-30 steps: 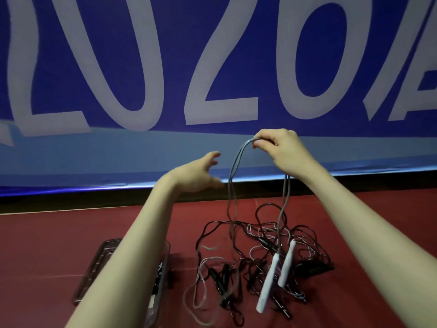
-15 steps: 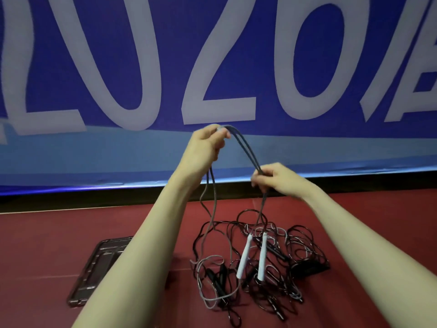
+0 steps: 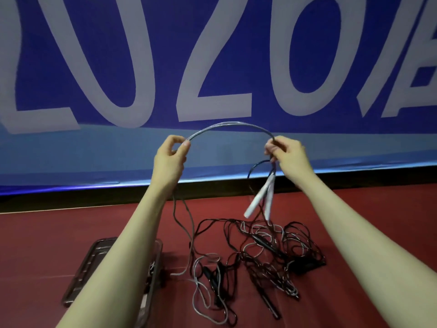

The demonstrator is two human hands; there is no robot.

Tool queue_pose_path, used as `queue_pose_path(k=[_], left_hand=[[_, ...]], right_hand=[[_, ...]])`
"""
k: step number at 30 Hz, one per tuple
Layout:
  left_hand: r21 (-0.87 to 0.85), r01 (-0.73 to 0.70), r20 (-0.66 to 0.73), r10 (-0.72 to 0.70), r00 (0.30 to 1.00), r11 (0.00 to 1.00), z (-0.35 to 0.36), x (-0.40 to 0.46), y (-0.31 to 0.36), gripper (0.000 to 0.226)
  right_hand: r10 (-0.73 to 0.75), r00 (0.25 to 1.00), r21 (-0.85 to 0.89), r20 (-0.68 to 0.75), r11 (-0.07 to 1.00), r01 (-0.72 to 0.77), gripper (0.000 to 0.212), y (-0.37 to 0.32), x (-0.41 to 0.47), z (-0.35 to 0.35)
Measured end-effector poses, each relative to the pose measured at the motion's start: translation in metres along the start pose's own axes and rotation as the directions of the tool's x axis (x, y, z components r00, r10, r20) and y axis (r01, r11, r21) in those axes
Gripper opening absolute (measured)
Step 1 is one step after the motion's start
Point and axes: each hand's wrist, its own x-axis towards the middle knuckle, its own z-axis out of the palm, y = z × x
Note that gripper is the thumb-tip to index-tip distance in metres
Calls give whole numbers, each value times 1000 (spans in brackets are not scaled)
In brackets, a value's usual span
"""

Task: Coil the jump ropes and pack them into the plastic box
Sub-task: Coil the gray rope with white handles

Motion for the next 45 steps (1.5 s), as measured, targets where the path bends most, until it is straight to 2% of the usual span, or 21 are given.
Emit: queue_pose_path(k=[2, 6, 10, 12, 15, 18, 21, 22, 25, 27, 29, 30, 33, 35, 37, 39, 41, 45], left_hand=[[69, 15, -4, -15, 1000, 997, -1, 1, -11, 16], [204, 42, 156, -75, 985, 978, 0, -2, -24, 9], [321, 44, 204, -114, 972, 946, 1, -10, -27, 12], [349, 59, 196, -135, 971, 935, 2, -13, -25, 16], [266, 63, 258, -135, 957, 962, 2, -13, -14, 8], [39, 97, 412, -104, 905, 995, 10, -16, 3, 17], [-63, 66, 460, -29, 888, 996, 19, -23, 23, 10], [-51, 33, 445, -7, 895, 998, 19, -23, 30, 6], [-4, -86, 360, 81, 929, 996, 13, -20, 45, 24], [-58, -96, 284, 109, 953, 994, 11, -18, 54, 31], [-194, -51, 199, 90, 976, 980, 8, -16, 59, 32], [-236, -37, 173, 80, 982, 971, 6, -15, 61, 32], [-195, -24, 183, 61, 981, 981, 6, -17, 57, 32], [-225, 28, 186, 14, 982, 974, 11, -20, 50, 32], [-294, 78, 155, -33, 987, 953, 14, -18, 46, 31], [-385, 111, 92, -81, 992, 916, 9, -12, 42, 31], [-432, 118, 51, -106, 993, 894, 2, -5, 38, 31], [-404, 123, 20, -126, 992, 906, -1, -4, 23, 31]], right_hand=[[39, 996, -97, 85, 995, -31, 26, -3, -1, -1], [-73, 997, -2, -33, 997, 73, 24, -24, 4, -4], [-47, 989, -175, 142, 982, 71, 28, -11, -4, 0], [-92, 981, -164, 169, 979, 120, 23, -18, -6, -5], [-190, 973, -99, 131, 974, 203, 21, -49, -3, -13], [-189, 970, -40, 151, 980, 197, 21, -59, -3, -8], [-191, 966, -62, 174, 977, 204, 22, -60, -5, 0], [-201, 964, -90, 173, 972, 219, 22, -59, -6, 2], [-186, 952, -215, 242, 947, 240, 17, -47, -10, 8], [-104, 935, -345, 339, 911, 226, 16, -29, -14, 15], [4, 919, -463, 394, 865, 195, 14, -3, -19, 20], [52, 922, -450, 385, 882, 139, 13, 8, -22, 21], [157, 934, -325, 321, 945, -47, 25, 32, -28, 18], [197, 915, -244, 353, 963, -113, 28, 45, -33, 18], [232, 852, -177, 470, 970, -167, 25, 57, -41, 20], [274, 793, -202, 545, 960, -194, 30, 68, -48, 21], [318, 763, -202, 563, 948, -246, 32, 73, -51, 16], [429, 678, -168, 596, 893, -417, 31, 79, -48, 9]])
